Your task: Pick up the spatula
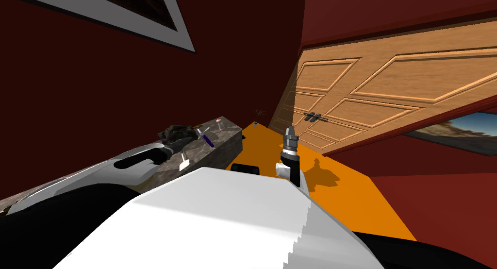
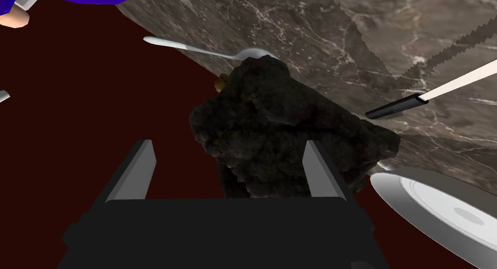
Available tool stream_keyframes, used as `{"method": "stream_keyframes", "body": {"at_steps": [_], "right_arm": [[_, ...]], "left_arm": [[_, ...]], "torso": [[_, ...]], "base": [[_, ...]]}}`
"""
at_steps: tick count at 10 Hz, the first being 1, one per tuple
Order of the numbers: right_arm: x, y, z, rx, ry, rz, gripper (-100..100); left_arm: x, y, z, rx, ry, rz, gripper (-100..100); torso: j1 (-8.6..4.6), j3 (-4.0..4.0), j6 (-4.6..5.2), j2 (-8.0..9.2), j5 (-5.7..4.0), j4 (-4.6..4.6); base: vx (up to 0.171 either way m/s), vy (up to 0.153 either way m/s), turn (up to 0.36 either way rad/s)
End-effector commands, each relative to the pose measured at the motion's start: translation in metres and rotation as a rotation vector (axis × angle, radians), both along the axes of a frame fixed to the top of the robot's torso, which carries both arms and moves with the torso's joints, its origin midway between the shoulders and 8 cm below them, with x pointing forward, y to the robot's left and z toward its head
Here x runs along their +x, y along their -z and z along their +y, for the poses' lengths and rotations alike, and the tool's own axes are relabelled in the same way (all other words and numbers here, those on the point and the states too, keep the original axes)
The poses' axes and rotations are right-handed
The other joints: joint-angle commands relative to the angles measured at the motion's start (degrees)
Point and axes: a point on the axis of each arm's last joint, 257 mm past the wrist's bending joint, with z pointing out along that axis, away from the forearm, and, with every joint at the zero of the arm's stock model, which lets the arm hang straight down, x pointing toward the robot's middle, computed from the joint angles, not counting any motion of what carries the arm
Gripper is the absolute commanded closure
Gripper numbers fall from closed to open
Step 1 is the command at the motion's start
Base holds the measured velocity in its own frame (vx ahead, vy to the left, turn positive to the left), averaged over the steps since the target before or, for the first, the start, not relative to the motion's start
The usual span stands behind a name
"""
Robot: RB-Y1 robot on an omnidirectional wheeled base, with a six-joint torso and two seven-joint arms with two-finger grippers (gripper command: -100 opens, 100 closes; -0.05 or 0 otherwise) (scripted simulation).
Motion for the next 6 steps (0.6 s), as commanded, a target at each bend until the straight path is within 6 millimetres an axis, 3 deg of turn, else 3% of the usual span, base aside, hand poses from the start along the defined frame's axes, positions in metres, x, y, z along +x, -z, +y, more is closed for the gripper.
{"method": "stream_keyframes", "body": {"at_steps": [1, 2, 3, 4, 6], "right_arm": [[0.0, 0.0, 0.0, 0.0, 0.0, 0.0, 0], [0.0, 0.0, 0.0, 0.0, 0.0, 0.0, 0], [0.0, 0.0, 0.0, 0.0, 0.0, 0.0, 0], [0.0, 0.0, 0.0, 0.0, 0.0, 0.0, 0], [0.0, 0.0, 0.0, 0.0, 0.0, 0.0, 0]], "left_arm": [[-0.023, 0.018, 0.005, -0.01, -0.023, 0.094, -100], [-0.026, 0.02, 0.006, -0.01, -0.027, 0.103, -100], [-0.045, 0.033, 0.008, -0.02, -0.043, 0.169, -100], [-0.045, 0.033, 0.008, -0.02, -0.043, 0.169, -100], [-0.084, 0.058, 0.01, -0.043, -0.074, 0.298, -100]], "torso": [[0.0, 0.0, 0.0, 0.0, 0.0, 0.0], [0.07, 0.0, -0.01, 0.0, 0.01, 0.0], [0.04, 0.01, -0.03, 0.01, 0.01, 0.01], [0.0, 0.02, -0.02, 0.04, 0.0, 0.01], [0.0, 0.01, -0.01, 0.02, 0.0, 0.01]], "base": [[0.006, 0.058, -0.172], [-0.001, 0.048, -0.067], [-0.006, 0.037, -0.126], [-0.005, 0.032, -0.045], [0.0, 0.049, -0.142]]}}
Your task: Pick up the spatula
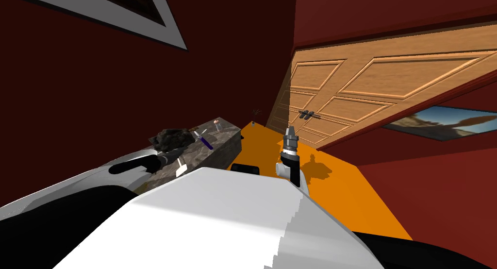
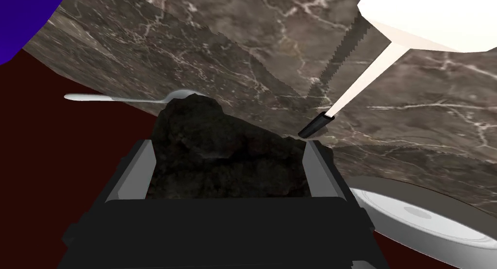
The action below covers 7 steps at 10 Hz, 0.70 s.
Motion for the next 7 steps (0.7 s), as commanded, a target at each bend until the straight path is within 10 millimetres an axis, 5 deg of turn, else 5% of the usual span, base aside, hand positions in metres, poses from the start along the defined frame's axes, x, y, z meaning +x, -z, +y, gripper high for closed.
{"method": "stream_keyframes", "body": {"at_steps": [1, 5, 7], "right_arm": [[0.0, 0.0, 0.0, 0.0, 0.0, 0.0, 0], [0.0, 0.0, 0.0, 0.0, 0.0, 0.0, 0], [0.0, 0.0, 0.0, 0.0, 0.0, 0.0, 0]], "left_arm": [[-0.012, 0.005, -0.002, -0.007, -0.01, 0.041, -100], [-0.09, 0.042, -0.008, -0.059, -0.064, 0.275, -100], [-0.109, 0.048, -0.011, -0.072, -0.076, 0.327, -100]], "torso": [[0.0, 0.0, 0.0, 0.0, 0.0, 0.0], [0.04, -0.02, -0.02, -0.03, 0.01, -0.01], [-0.05, -0.04, -0.04, -0.08, 0.0, -0.01]], "base": [[0.001, 0.057, -0.076], [0.008, 0.061, -0.157], [0.022, 0.039, -0.056]]}}
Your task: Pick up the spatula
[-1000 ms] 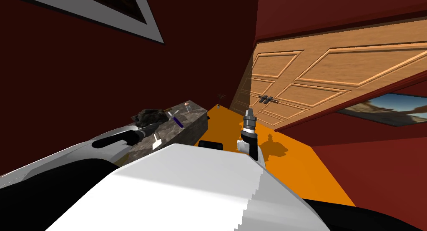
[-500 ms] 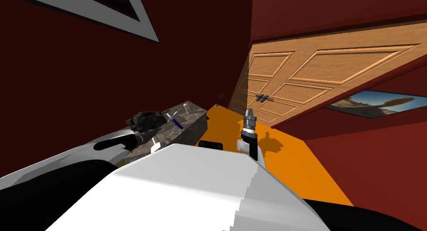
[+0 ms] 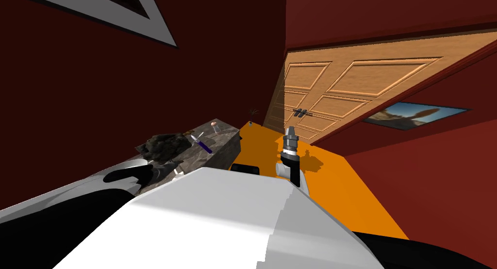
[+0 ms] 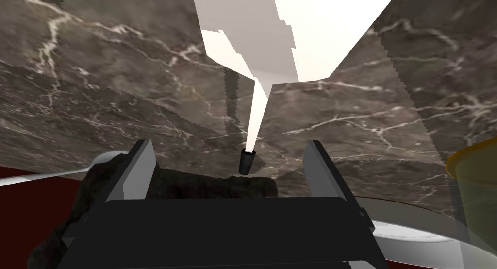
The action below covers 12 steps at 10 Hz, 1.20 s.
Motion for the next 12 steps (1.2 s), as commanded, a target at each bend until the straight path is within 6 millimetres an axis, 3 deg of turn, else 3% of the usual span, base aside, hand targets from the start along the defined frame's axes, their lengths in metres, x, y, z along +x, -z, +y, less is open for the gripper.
{"method": "stream_keyframes", "body": {"at_steps": [1, 5, 6, 7, 8, 12], "right_arm": [[0.0, 0.0, 0.0, 0.0, 0.0, 0.0, 0], [0.0, 0.0, 0.0, 0.0, 0.0, 0.0, 0], [0.0, 0.0, 0.0, 0.0, 0.0, 0.0, 0], [0.0, 0.0, 0.0, 0.0, 0.0, 0.0, 0], [0.0, 0.0, 0.0, 0.0, 0.0, 0.0, 0], [0.0, 0.0, 0.0, 0.0, 0.0, 0.0, 0]], "left_arm": [[-0.027, 0.008, -0.004, -0.019, -0.018, 0.074, -100], [-0.075, 0.018, -0.017, -0.061, -0.039, 0.215, -100], [-0.069, 0.016, -0.014, -0.054, -0.037, 0.19, -100], [-0.071, 0.016, -0.014, -0.055, -0.037, 0.195, 0], [-0.075, 0.025, -0.01, -0.055, -0.049, 0.193, -100], [-0.081, 0.036, -0.007, -0.057, -0.062, 0.194, -100]], "torso": [[0.0, 0.0, 0.0, 0.0, 0.0, 0.0], [-0.01, -0.04, -0.01, -0.07, -0.02, -0.02], [-0.04, -0.08, 0.0, -0.13, -0.01, -0.03], [-0.1, -0.04, -0.03, -0.07, -0.03, -0.02], [-0.14, 0.0, -0.03, 0.01, -0.04, 0.0], [-0.13, 0.04, -0.02, 0.07, -0.03, 0.02]], "base": [[0.037, 0.032, -0.14], [0.042, 0.037, -0.132], [0.027, 0.012, -0.031], [0.0, 0.0, 0.0], [0.004, 0.003, -0.07], [0.002, 0.005, -0.055]]}}
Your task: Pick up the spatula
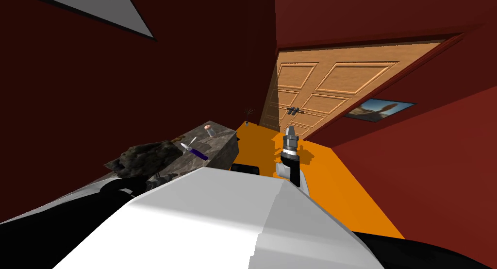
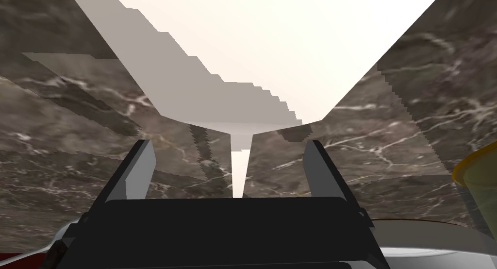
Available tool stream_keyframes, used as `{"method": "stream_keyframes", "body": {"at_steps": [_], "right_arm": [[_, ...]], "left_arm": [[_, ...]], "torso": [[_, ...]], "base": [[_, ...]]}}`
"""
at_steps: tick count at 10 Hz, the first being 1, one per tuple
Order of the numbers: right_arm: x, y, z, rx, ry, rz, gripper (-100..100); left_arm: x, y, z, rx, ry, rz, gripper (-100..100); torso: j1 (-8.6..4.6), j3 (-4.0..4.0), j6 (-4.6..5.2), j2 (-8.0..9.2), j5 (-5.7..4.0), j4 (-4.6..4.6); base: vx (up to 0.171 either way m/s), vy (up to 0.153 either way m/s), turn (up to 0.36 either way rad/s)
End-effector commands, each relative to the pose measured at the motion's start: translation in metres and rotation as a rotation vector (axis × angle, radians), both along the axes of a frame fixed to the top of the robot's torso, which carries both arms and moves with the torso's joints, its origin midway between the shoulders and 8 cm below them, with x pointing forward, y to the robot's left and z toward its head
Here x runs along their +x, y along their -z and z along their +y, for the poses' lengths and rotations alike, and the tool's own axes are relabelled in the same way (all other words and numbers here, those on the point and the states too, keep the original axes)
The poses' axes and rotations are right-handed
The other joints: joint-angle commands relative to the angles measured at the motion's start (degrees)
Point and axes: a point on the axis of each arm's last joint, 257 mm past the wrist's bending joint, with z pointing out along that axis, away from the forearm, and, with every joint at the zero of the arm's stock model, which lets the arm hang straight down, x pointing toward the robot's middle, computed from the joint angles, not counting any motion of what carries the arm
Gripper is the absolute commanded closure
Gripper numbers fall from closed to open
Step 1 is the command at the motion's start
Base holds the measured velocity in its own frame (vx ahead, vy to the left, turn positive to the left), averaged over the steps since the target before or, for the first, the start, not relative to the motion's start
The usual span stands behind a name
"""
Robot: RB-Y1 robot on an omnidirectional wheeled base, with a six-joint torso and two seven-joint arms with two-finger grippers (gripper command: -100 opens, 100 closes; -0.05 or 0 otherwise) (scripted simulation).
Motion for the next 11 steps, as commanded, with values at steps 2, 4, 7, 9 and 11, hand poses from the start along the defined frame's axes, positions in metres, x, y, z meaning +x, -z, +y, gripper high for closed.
{"method": "stream_keyframes", "body": {"at_steps": [2, 4, 7, 9, 11], "right_arm": [[0.0, 0.0, 0.0, 0.0, 0.0, 0.0, 0], [0.0, 0.0, 0.0, 0.0, 0.0, 0.0, 0], [0.0, 0.0, 0.0, 0.0, 0.0, 0.0, 0], [0.0, 0.0, 0.0, 0.0, 0.0, 0.0, 0], [0.0, 0.0, 0.0, 0.0, 0.0, 0.0, 0]], "left_arm": [[0.0, 0.0, 0.0, 0.0, 0.0, 0.0, 100], [0.0, 0.0, 0.0, 0.0, 0.0, 0.0, 100], [0.005, -0.01, -0.003, 0.0, 0.01, 0.0, 100], [0.01, -0.019, -0.006, 0.0, 0.022, 0.0, 100], [0.007, -0.014, -0.006, -0.001, 0.017, 0.001, 0]], "torso": [[-0.01, 0.0, 0.0, 0.0, 0.0, 0.0], [-0.01, -0.01, 0.02, -0.02, 0.02, 0.0], [0.01, -0.01, 0.02, -0.02, 0.04, 0.0], [-0.16, 0.01, -0.02, 0.02, -0.13, 0.0], [-0.27, 0.02, 0.0, 0.03, -0.21, 0.01]], "base": [[0.0, 0.0, 0.0], [0.0, 0.0, 0.0], [0.0, -0.001, 0.033], [-0.003, -0.009, 0.075], [-0.001, -0.001, 0.005]]}}
